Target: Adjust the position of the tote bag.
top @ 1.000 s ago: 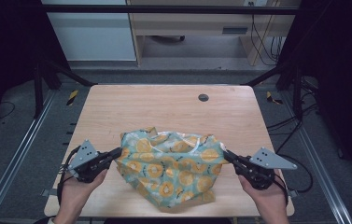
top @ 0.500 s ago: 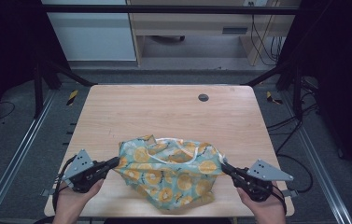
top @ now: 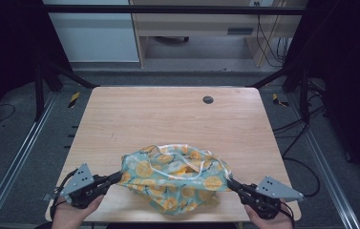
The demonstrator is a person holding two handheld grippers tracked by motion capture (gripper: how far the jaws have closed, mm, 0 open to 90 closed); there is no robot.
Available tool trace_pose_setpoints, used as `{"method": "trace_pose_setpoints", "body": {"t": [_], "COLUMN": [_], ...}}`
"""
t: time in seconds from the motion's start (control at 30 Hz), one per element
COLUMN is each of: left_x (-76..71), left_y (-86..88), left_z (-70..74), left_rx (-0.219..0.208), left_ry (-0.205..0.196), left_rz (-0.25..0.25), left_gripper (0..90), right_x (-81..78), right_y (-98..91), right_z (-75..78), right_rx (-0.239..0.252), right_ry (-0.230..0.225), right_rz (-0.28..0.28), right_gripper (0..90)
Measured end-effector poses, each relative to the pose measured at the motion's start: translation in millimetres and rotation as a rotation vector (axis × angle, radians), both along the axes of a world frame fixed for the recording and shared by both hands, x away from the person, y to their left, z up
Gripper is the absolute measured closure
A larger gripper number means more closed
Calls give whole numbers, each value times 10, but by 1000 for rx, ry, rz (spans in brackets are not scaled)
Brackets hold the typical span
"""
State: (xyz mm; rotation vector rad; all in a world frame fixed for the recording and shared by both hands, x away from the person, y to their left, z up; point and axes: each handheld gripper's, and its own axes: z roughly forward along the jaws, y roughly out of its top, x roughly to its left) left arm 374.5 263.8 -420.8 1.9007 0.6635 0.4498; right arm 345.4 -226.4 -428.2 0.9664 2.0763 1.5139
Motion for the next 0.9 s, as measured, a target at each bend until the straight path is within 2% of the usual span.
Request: {"method": "trace_pose_setpoints", "body": {"t": [0.13,0.33,0.37,0.53,0.7,0.9], "left_x": [-25,-11,-4,36,83,191], "left_y": [-12,-84,-118,-181,-268,-339], "left_z": [-61,-192,-215,-298,-383,-435], "left_rx": [19,94,131,189,274,322], "left_ry": [22,86,85,112,121,122], "left_rz": [-34,-67,-70,-78,-85,-71], "left_gripper": [900,900,900,900,900,900], "right_x": [-62,-80,-77,-33,21,153], "right_y": [-25,-40,-35,3,42,106], "right_z": [-32,-162,-179,-265,-310,-387], "right_rx": [8,-44,-51,-105,-155,-209], "right_ry": [0,42,51,101,127,169], "right_rz": [21,56,58,68,68,76], "right_gripper": [896,896,895,895,894,894]}}
